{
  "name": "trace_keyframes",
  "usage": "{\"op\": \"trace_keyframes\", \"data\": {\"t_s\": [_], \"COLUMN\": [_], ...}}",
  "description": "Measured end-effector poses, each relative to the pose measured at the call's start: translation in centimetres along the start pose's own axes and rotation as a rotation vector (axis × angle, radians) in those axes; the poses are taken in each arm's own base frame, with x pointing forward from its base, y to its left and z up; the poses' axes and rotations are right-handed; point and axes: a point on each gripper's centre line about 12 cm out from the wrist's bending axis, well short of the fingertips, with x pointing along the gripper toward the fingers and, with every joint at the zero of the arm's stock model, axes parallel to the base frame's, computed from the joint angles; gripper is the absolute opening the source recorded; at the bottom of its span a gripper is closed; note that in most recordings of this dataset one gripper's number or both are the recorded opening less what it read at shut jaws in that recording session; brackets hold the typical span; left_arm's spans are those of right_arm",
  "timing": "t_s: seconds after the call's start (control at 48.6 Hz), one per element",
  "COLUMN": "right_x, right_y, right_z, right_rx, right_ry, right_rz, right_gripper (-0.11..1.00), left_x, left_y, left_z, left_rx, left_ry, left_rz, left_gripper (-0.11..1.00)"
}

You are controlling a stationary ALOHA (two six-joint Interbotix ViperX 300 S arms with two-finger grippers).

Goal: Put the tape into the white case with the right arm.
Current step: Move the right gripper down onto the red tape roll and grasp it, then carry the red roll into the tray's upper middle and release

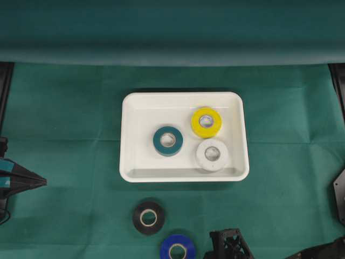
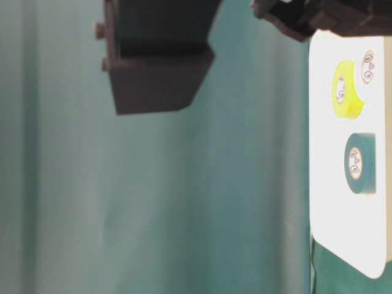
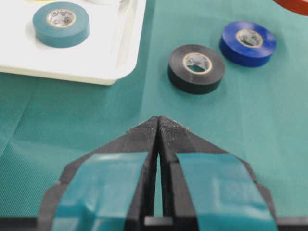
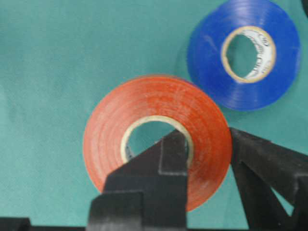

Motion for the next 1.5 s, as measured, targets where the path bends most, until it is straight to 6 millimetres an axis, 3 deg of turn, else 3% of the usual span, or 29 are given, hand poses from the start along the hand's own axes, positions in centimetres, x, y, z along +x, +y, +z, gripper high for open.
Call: {"op": "trace_keyframes", "data": {"t_s": [0.247, 0.37, 0.987, 1.502], "right_x": [-0.1, 0.2, 2.2, 2.3], "right_y": [0.0, -1.2, -14.4, -26.8], "right_z": [0.4, 0.9, 3.8, 3.4], "right_rx": [0.003, 0.031, 0.123, 0.272], "right_ry": [-0.012, -0.017, -0.053, -0.11], "right_rz": [0.007, -0.003, -0.136, -0.249], "right_gripper": [0.01, 0.01, 0.01, 0.01], "left_x": [0.0, 0.0, 0.0, 0.0], "left_y": [0.0, 0.0, 0.0, 0.0], "left_z": [0.0, 0.0, 0.0, 0.0], "left_rx": [0.002, 0.0, 0.0, 0.0], "left_ry": [0.002, 0.0, 0.002, 0.0], "left_rz": [0.0, 0.0, 0.0, -0.001], "left_gripper": [0.0, 0.0, 0.0, 0.0]}}
